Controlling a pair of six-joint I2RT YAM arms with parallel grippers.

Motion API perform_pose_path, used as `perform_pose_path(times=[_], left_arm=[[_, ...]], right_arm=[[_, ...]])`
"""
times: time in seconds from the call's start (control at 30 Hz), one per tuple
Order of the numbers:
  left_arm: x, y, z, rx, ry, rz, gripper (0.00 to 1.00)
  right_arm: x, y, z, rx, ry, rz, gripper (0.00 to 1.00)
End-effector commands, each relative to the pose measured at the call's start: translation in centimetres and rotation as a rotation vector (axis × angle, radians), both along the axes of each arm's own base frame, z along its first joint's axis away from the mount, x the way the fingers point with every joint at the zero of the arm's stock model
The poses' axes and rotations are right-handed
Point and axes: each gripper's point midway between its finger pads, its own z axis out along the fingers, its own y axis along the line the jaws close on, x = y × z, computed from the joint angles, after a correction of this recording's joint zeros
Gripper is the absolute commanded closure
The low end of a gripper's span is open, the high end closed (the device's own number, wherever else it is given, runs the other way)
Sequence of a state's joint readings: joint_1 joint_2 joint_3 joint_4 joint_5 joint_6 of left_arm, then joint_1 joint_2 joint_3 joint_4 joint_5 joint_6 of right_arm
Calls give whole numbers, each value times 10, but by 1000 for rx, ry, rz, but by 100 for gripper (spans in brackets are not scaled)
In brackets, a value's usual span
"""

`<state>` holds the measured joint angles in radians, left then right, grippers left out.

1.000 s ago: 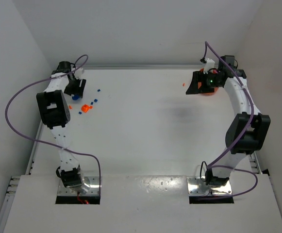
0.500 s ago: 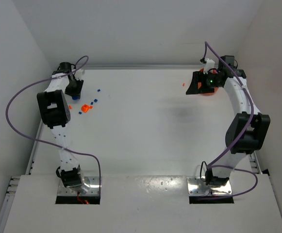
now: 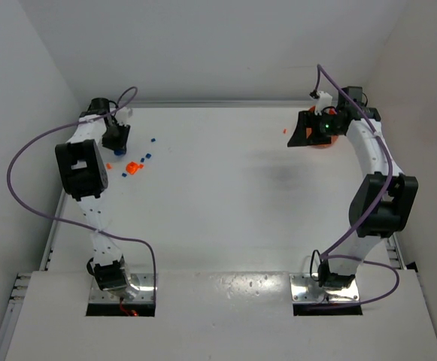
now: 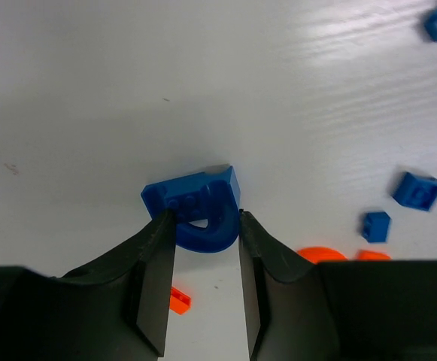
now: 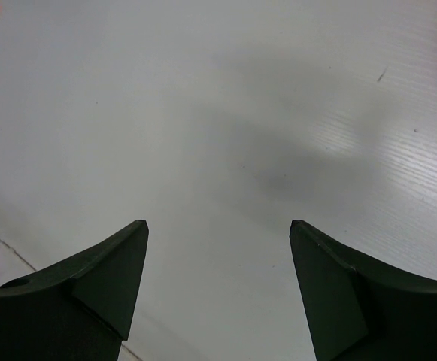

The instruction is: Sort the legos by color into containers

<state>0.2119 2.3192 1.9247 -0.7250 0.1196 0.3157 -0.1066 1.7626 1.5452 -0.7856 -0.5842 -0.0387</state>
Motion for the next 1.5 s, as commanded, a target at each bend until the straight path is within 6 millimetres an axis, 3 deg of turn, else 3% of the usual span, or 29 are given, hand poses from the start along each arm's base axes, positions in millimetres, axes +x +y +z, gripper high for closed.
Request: perform_pose_path(times=[0.0, 0.1, 0.3, 0.53, 0.67, 0.73, 0.77, 0.83, 1.0, 1.47], left_arm=[[-13, -28, 24, -117, -22, -63, 78], [-19, -47, 36, -159, -32, -102, 79], [-38, -98, 91, -278, -103, -237, 80], [-90, -204, 166, -550, -179, -593, 83], [-121, -252, 186, -588, -206, -735, 83], [-140, -277, 184, -599, -189, -780, 84], [-142, -284, 196, -573, -249, -808, 84], [-157, -304, 193, -544, -253, -845, 85], [-182, -345, 209, -430, -349, -952, 86], [-209, -396, 203, -316, -364, -1060, 88]], right_arm=[[6, 12, 20, 51, -67, 33, 23], [3, 16, 18, 71, -59, 45, 23], [-7, 29, 27, 147, -72, 88, 23], [-20, 58, 36, 354, -26, 129, 26], [-29, 82, 43, 518, 40, 165, 26], [-31, 94, 50, 619, 81, 180, 26], [-34, 101, 47, 652, 115, 188, 26], [-37, 116, 61, 735, 146, 222, 26], [-50, 144, 52, 812, 274, 272, 26], [-82, 198, 41, 852, 437, 383, 22]])
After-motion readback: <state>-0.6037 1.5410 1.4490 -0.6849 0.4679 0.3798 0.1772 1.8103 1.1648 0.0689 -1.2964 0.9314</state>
